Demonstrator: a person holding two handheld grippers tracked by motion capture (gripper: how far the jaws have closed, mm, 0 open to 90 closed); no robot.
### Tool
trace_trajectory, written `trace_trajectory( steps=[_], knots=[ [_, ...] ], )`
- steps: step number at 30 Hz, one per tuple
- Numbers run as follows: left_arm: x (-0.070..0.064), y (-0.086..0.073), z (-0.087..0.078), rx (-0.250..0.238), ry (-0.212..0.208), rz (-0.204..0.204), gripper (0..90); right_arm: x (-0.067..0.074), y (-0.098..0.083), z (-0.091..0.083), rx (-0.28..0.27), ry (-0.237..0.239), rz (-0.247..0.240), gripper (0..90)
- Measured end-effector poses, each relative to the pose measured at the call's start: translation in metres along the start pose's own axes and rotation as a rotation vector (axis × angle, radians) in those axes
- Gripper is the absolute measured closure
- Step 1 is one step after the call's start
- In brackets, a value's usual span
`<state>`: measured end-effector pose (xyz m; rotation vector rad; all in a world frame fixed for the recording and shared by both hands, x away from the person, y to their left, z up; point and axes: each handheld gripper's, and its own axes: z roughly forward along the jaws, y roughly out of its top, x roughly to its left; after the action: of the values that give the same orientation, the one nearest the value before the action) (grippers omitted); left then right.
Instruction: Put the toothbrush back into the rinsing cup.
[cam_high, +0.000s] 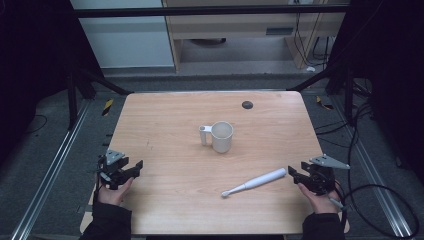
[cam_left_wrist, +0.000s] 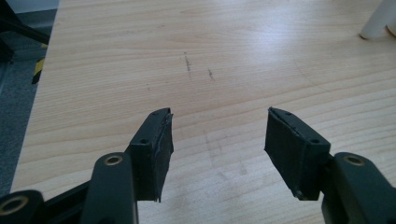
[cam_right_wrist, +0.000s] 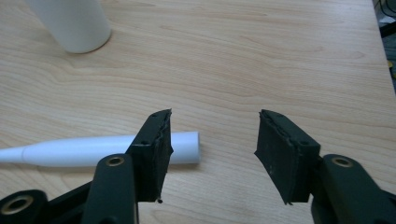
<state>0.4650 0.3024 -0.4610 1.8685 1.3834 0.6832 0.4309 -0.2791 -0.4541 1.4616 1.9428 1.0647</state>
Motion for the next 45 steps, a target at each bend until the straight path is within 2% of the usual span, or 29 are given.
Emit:
trace_trajectory(
  steps=[5,6,7,17,25,30,45],
  knots=[
    [-0.005,0.001,0.001,0.012,-0.008,0.026,40.8,0.007,0.002,0.000,0.004,0.013,-0.011,48.4],
    [-0.008,0.001,0.001,0.016,-0.008,0.038,40.7,0.010,0.003,0.000,0.014,0.035,-0.014,49.4],
    [-0.009,0.001,0.001,0.017,-0.008,0.041,40.7,0.012,0.003,0.000,0.017,0.037,-0.021,49.7],
    [-0.010,0.000,0.002,0.022,-0.014,0.048,40.2,0.028,0.007,0.002,0.045,0.095,-0.059,56.2],
    [-0.011,0.001,0.003,0.030,-0.024,0.054,40.6,0.046,0.007,0.006,0.079,0.163,-0.093,66.7],
    [-0.012,0.001,0.003,0.034,-0.026,0.057,40.7,0.055,0.006,0.009,0.088,0.165,-0.122,69.7],
    [-0.012,0.001,0.003,0.036,-0.028,0.057,41.0,0.086,0.001,0.024,0.134,0.245,-0.171,80.4]
  ],
)
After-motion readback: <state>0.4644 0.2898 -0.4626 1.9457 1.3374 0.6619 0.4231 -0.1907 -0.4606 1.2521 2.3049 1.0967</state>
